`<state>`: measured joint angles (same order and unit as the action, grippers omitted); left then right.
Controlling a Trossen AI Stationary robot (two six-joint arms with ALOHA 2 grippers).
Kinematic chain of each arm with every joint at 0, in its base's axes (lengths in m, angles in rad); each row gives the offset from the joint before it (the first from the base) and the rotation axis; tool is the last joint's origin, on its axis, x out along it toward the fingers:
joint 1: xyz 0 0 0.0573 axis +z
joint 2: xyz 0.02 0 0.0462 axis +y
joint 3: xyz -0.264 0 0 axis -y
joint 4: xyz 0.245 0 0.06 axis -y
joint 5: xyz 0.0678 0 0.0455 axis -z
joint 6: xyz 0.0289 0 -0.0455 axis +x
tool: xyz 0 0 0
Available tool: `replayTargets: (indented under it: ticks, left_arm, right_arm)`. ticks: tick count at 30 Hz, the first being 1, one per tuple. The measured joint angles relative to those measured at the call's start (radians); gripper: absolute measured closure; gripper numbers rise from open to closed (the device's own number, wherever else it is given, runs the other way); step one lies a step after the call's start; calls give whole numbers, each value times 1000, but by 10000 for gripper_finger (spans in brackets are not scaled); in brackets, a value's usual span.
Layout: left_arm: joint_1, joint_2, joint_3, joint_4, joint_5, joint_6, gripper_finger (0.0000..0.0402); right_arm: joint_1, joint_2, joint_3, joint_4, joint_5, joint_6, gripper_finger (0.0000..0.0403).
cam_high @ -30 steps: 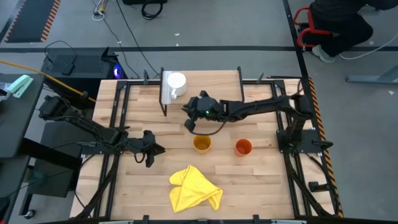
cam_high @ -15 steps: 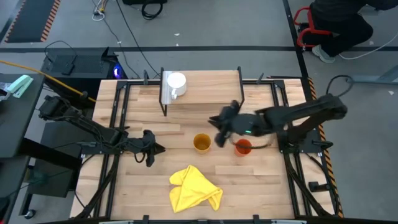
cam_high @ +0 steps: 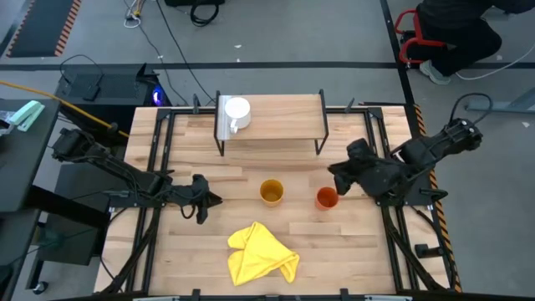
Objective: Stack small to large cups/mugs on shelf
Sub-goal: Put the orange cup on the shelf
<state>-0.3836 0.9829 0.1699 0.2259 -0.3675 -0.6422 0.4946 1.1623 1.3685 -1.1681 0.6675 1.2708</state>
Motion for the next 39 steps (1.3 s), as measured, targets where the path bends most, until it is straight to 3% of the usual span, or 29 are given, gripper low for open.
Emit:
replayTargets:
  ticks: [3,6,15,19,23,31,39]
  left_arm:
    - [0,0,0,0,-15,0,339]
    - [0,0,0,0,-28,1,338]
    - [0,0,0,1,-32,1,337]
    - [0,0,0,1,-32,2,339]
    - [0,0,0,1,-33,11,335]
    - [0,0,0,1,-33,11,339]
    - [0,0,0,1,-41,11,338]
  right_arm:
    - [11,24,0,-169,-40,147,344]
    - [13,64,0,-259,-102,167,348]
    - [12,210,0,-305,-191,174,347]
    - [17,216,-11,-377,-205,255,347]
    - [21,164,-100,-286,-230,273,346]
    - [21,21,-403,-42,-323,293,346]
    - [7,-68,-539,107,-340,271,342]
